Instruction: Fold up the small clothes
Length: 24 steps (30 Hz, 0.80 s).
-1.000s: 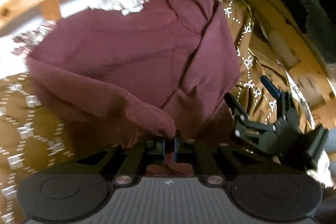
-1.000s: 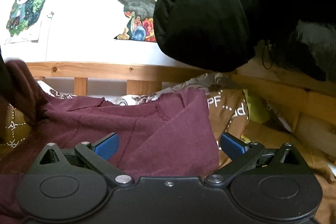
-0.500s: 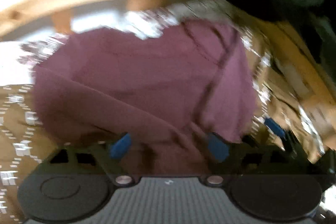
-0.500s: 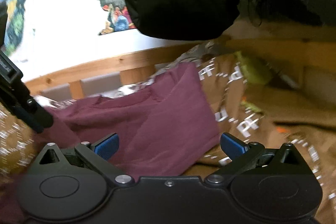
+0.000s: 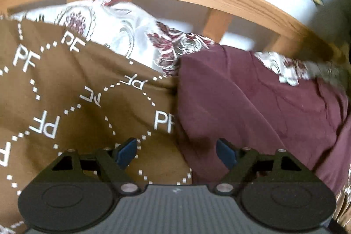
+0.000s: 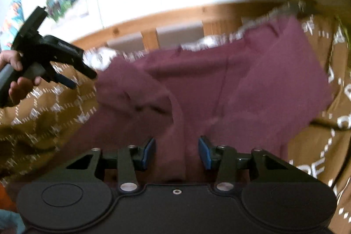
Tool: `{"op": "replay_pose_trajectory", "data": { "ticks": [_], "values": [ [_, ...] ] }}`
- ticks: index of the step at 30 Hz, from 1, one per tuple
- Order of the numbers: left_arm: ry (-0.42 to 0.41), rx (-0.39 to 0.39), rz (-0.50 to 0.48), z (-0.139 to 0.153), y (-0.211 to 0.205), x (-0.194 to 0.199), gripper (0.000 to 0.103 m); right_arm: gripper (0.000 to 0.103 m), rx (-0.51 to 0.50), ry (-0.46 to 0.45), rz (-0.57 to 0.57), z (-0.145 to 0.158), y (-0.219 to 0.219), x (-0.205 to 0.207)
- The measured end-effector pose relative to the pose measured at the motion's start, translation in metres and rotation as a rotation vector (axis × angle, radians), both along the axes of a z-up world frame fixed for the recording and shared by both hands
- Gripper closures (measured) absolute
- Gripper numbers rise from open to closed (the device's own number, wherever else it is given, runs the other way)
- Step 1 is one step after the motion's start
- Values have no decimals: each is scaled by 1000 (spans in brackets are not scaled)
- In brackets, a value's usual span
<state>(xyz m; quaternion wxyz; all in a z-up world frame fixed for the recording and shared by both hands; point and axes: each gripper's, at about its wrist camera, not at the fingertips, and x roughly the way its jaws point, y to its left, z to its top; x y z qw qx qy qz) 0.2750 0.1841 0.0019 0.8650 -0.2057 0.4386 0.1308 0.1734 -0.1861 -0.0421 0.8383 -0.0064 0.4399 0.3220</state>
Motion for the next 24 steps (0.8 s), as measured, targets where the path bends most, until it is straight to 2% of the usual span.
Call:
{"op": "replay_pose_trajectory", "data": {
  "ticks": [1, 3, 4, 5, 7, 9, 10, 14, 16, 19, 20, 24],
  "values": [
    [-9, -9, 2, -2, 2, 2, 21, 59, 0, 17, -4, -3, -1, 1],
    [-23, -11, -2, -3, 2, 8, 22, 77, 19, 37, -6, -7, -2, 5],
    [-32, -7, -2, -2, 1, 11, 22, 96, 25, 46, 2, -8, -2, 5],
    [-44, -5, -2, 0, 0, 14, 22, 98, 30, 58, 9, -8, -2, 7],
    [-57, 6, -10, 3, -4, 18, 22, 99, 99, 124, 18, -4, -12, 12],
    [-66, 24, -16, 5, -7, 21, 22, 100, 267, 238, -16, 9, -29, 28],
    [-72, 31, -20, 7, -8, 20, 21, 100, 314, 266, -36, 16, -38, 37],
    [-101, 30, -14, 10, -8, 11, 19, 100, 361, 309, -122, 27, -72, 66],
    [-109, 19, -9, 8, -5, 3, 19, 100, 326, 341, -165, 19, -86, 77],
    [-108, 5, 1, 1, 0, -7, 19, 99, 146, 273, -206, 10, -91, 80],
    [-103, -8, 1, -3, 1, -9, 20, 98, 120, 263, -212, 8, -91, 80],
    [-106, -51, -8, -13, 1, -10, 26, 86, 115, 239, -223, 4, -89, 76]
  ]
}}
